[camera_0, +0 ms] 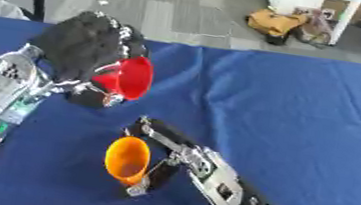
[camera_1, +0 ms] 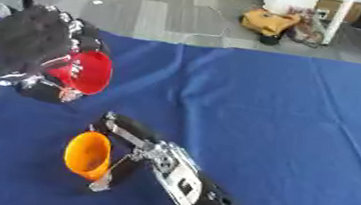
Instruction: Pour the contents of one cup into another cup.
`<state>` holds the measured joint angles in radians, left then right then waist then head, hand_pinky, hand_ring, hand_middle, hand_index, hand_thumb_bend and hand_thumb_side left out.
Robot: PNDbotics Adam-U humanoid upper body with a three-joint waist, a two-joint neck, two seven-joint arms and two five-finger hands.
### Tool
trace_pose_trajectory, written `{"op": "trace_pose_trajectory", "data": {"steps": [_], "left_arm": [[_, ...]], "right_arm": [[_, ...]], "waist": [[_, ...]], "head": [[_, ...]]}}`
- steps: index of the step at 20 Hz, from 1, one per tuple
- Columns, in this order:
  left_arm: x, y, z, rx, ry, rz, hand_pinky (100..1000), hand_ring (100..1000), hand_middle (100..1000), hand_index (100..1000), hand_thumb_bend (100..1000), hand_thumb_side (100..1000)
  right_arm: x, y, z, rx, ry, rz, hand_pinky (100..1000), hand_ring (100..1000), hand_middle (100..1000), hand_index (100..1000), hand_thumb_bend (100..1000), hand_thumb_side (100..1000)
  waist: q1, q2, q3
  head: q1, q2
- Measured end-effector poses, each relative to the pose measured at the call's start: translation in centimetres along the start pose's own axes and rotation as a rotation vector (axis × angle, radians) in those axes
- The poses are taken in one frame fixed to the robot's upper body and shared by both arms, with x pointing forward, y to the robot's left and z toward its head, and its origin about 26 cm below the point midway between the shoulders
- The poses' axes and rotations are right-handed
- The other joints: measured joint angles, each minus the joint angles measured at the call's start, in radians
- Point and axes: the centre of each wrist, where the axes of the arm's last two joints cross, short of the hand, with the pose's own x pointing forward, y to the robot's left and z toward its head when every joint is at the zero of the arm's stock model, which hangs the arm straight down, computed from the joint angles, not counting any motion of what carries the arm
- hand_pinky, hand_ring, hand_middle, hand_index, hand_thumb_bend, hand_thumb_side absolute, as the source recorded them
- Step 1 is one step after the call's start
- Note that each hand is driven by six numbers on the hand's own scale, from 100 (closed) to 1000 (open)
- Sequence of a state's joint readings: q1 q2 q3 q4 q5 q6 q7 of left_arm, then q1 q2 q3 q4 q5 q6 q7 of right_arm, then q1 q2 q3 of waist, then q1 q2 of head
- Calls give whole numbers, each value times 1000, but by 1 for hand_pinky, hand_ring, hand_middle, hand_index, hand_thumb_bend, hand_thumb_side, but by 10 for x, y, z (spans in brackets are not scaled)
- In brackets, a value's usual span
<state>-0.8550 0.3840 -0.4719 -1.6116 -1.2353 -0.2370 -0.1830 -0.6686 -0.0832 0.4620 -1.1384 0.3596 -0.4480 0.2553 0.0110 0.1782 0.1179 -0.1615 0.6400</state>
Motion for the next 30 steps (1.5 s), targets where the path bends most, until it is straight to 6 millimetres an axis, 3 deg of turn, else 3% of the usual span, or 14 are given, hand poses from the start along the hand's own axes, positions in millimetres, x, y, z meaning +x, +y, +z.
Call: {"op": "trace_pose_trajectory", "data": {"steps": [30], "left_arm": [[13, 5, -1, -26, -115, -136, 100, 180, 260, 676, 313, 180]], "right_arm": [[-15, 6, 8, 11, 43, -29, 516, 314, 184, 441, 716, 125]], "waist": [[6, 0, -1]], "head": [[-21, -1]]}}
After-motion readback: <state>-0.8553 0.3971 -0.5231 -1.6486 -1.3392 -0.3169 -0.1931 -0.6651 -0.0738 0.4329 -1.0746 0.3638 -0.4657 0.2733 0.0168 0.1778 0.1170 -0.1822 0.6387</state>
